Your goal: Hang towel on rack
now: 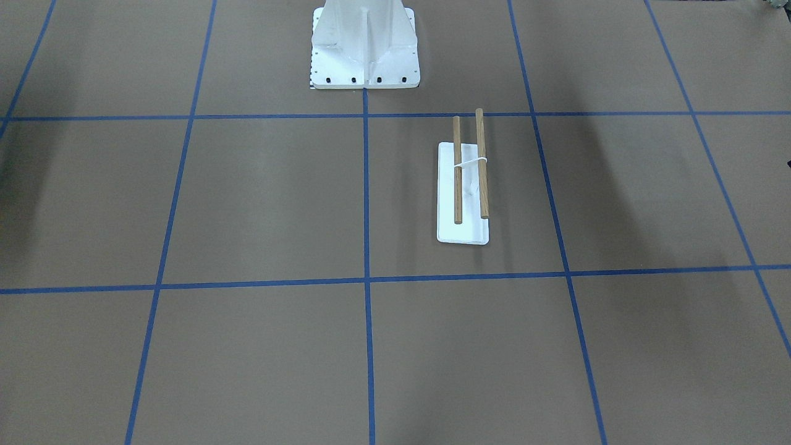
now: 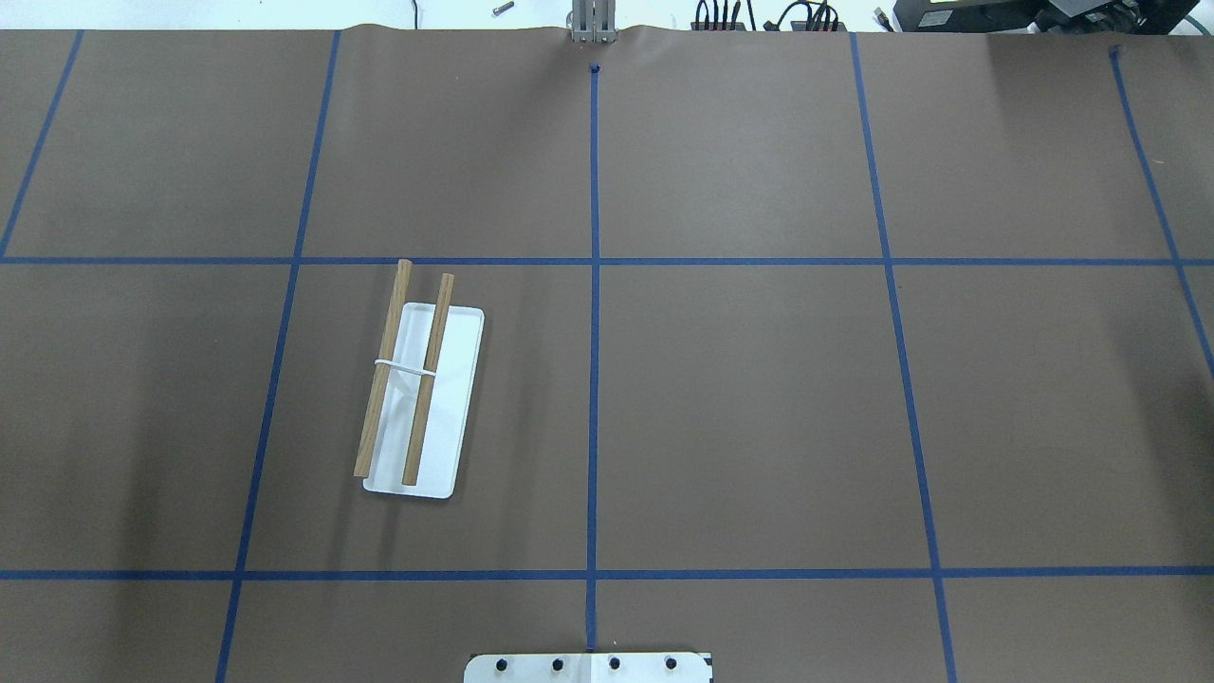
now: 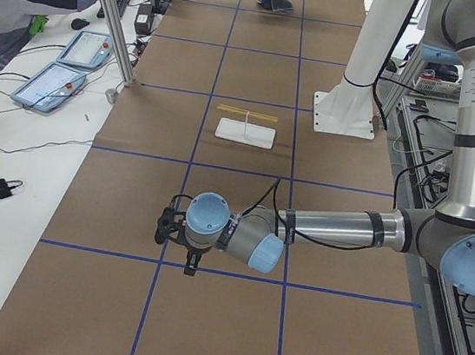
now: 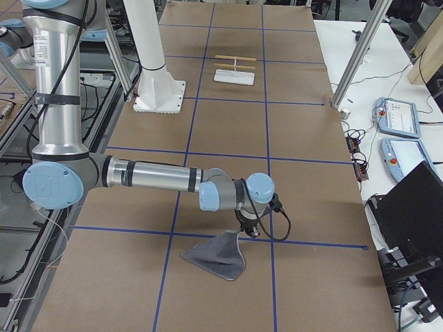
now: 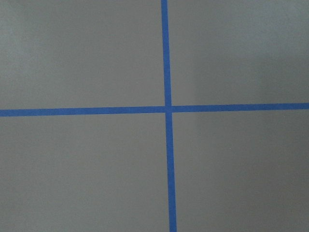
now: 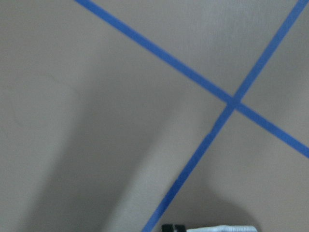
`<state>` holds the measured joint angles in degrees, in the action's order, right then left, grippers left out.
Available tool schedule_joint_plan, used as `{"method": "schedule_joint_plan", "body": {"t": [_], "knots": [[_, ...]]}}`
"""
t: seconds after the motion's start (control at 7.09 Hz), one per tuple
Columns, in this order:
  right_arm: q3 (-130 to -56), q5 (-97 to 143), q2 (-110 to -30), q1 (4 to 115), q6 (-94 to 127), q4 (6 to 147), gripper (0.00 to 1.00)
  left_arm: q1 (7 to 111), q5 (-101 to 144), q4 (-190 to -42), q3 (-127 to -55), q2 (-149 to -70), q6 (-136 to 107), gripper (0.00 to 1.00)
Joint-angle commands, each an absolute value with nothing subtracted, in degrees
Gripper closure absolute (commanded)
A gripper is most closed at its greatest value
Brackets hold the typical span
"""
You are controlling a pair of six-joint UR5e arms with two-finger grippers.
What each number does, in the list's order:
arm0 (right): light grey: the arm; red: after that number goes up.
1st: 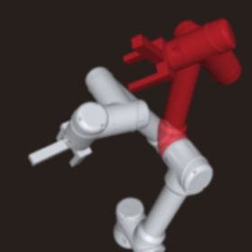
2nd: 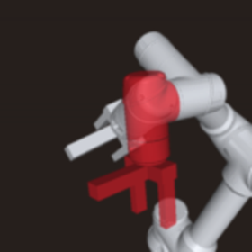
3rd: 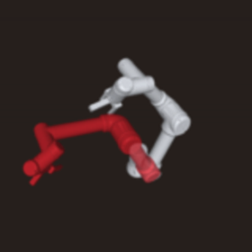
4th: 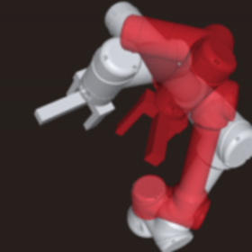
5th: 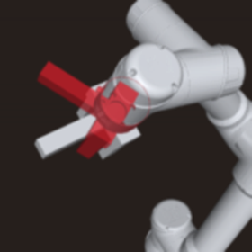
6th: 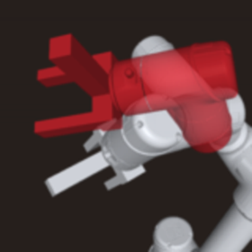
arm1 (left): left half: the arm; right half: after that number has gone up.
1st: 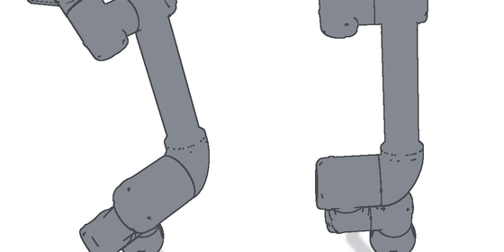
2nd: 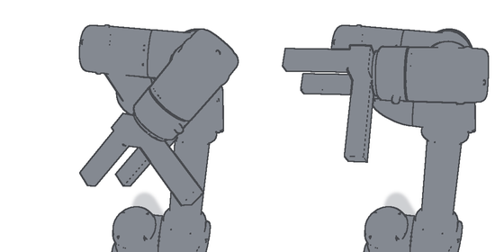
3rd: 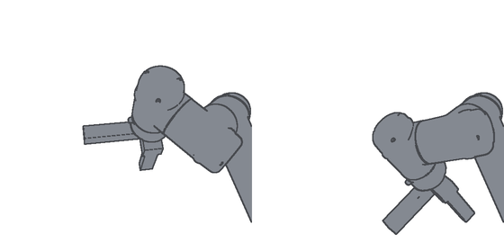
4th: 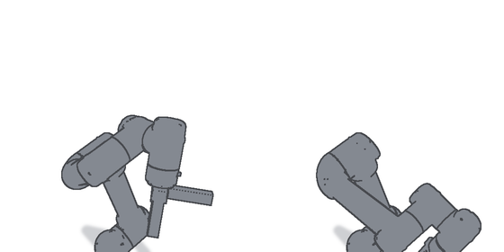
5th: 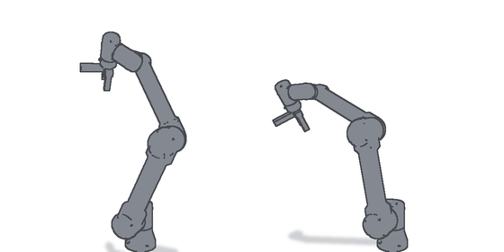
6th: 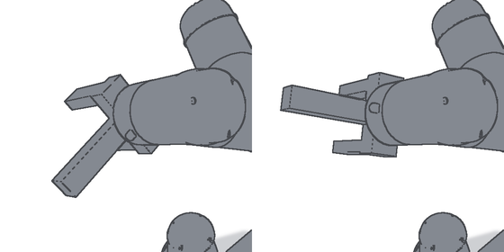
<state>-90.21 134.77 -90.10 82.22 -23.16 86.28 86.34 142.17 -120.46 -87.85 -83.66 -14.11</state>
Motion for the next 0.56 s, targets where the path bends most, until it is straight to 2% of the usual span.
{"method": "schedule_joint_plan", "body": {"t": [0.0,0.28,0.42], "knots": [[-103.05,134.47,-87.37,81.05,-4.51,94.13,1.0,81.77,143.26,-131.35,-87.8,-84.98,-22.35,0.02],[-112.63,134.47,-86.41,73.78,18.76,94.39,1.0,75.27,143.26,-137.43,-87.89,-91.81,-41.04,0.02],[-116.07,134.47,-82.48,68.69,37.17,94.48,1.0,72.36,142.83,-139.64,-88.06,-95.85,-48.35,0.02]]}}
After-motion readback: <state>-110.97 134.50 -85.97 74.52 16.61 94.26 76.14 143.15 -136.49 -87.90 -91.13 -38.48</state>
